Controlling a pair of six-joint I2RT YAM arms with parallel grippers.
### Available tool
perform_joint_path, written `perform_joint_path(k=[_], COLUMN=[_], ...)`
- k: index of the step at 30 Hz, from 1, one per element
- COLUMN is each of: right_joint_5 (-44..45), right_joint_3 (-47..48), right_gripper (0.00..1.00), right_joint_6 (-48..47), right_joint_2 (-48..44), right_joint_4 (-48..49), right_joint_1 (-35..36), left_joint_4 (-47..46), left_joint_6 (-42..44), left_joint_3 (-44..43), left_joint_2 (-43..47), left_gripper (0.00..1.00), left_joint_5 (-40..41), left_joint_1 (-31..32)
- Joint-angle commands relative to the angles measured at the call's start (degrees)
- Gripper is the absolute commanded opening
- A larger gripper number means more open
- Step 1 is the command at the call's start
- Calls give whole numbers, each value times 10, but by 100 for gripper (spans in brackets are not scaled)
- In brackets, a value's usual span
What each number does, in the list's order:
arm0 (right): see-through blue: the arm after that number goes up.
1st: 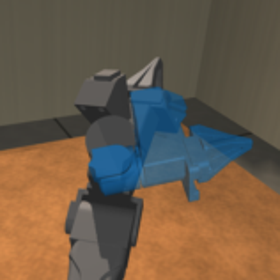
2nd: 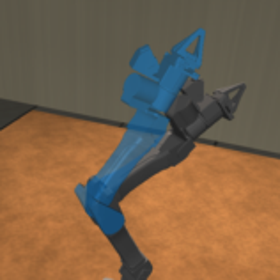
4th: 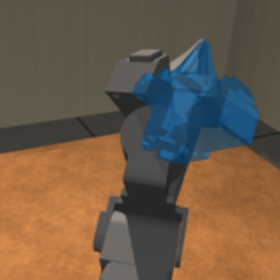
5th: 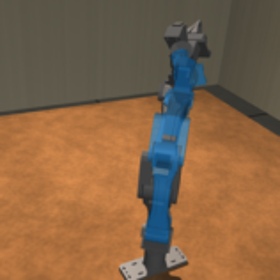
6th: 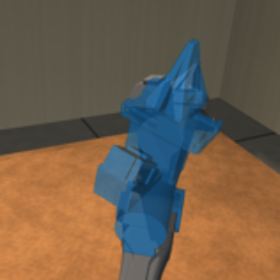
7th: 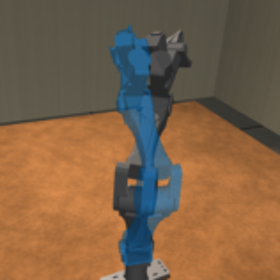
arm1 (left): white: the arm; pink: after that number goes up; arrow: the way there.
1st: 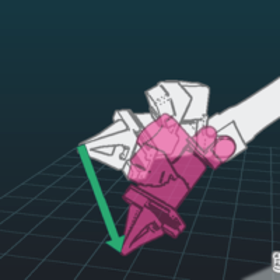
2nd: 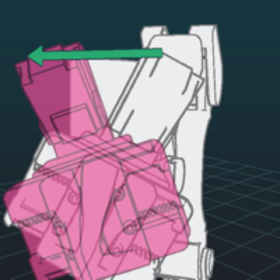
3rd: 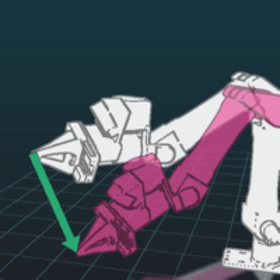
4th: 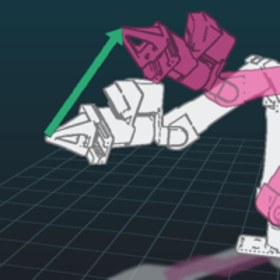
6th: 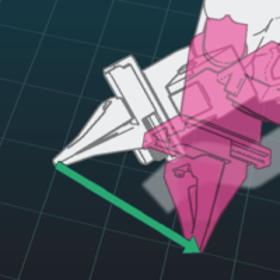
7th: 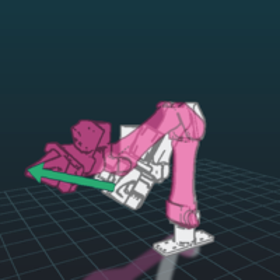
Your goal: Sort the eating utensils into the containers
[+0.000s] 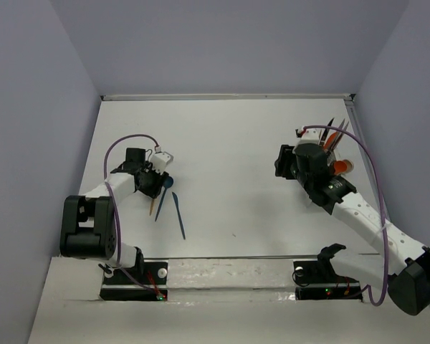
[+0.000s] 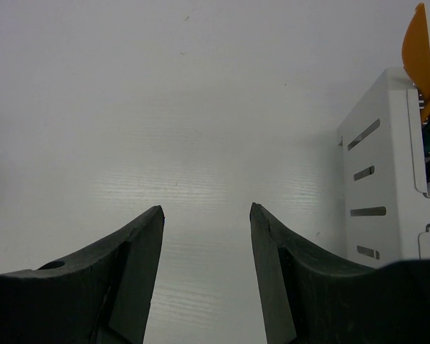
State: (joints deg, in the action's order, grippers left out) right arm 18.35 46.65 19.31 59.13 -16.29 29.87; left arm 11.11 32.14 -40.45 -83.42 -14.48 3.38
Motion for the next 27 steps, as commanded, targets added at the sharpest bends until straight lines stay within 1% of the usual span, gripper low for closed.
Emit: perform_joint_path(k=[1,2,5,6,7,11,13,15,16,17,19,20,21,22,23,24,25,26,27], right_joint_5=[11,11,9,9,10,12,4,-20,-33,-65,-101,-135,-151,-164,-177,-203,-208,-209,-207], right_joint_3=[-1,1,4,5,5,3,3,4,4,6,7,8,12,15,19,24,30,33,43], right_gripper=[57,57,57,57,57,57,57,57,57,57,57,58,59,63,67,70,73,74,76], right_joint_6=[-3,-4,-6,-6,-6,-3,-2,-2,-6,-13,-23,-30,-30,-31,-32,-30,-29,-30,-33], right_joint_2=[-9,-8,-9,-9,-12,-17,-14,-10,-10,-9,-8,-8,-10,-12,-14,-16,-18,-19,-16], right_joint_4=[11,9,7,7,6,6,6,6,6,6,10,14,21,26,34,57,75,115,136], right_joint_1=[1,1,1,1,1,1,1,1,1,6,12,19,26,33,41,65,81,119,139], left_joint_4=[-16,-17,-21,-26,-29,-54,-57,-85,-95,-101,-101,-95,-74,-73,-56,-49,-43,-43,-41], left_joint_6=[-2,-1,6,7,4,-11,-23,-42,-49,-56,-75,-81,-97,-97,-122,-137,-153,-189,-206], left_joint_3=[32,33,38,38,36,36,34,37,40,41,29,20,-6,-6,-33,-46,-56,-69,-75], left_joint_2=[-13,-17,-18,-16,-12,8,24,68,118,148,212,274,303,328,375,396,415,450,464], left_gripper=[51,40,20,6,1,0,0,0,0,0,0,0,0,0,0,0,0,0,0], left_joint_5=[33,43,59,63,73,89,82,91,96,96,86,65,52,39,26,0,-13,-40,-54], left_joint_1=[6,6,-1,-13,-20,-28,-28,-28,-29,-29,-28,-28,-28,-29,-29,-28,-28,-29,-29])
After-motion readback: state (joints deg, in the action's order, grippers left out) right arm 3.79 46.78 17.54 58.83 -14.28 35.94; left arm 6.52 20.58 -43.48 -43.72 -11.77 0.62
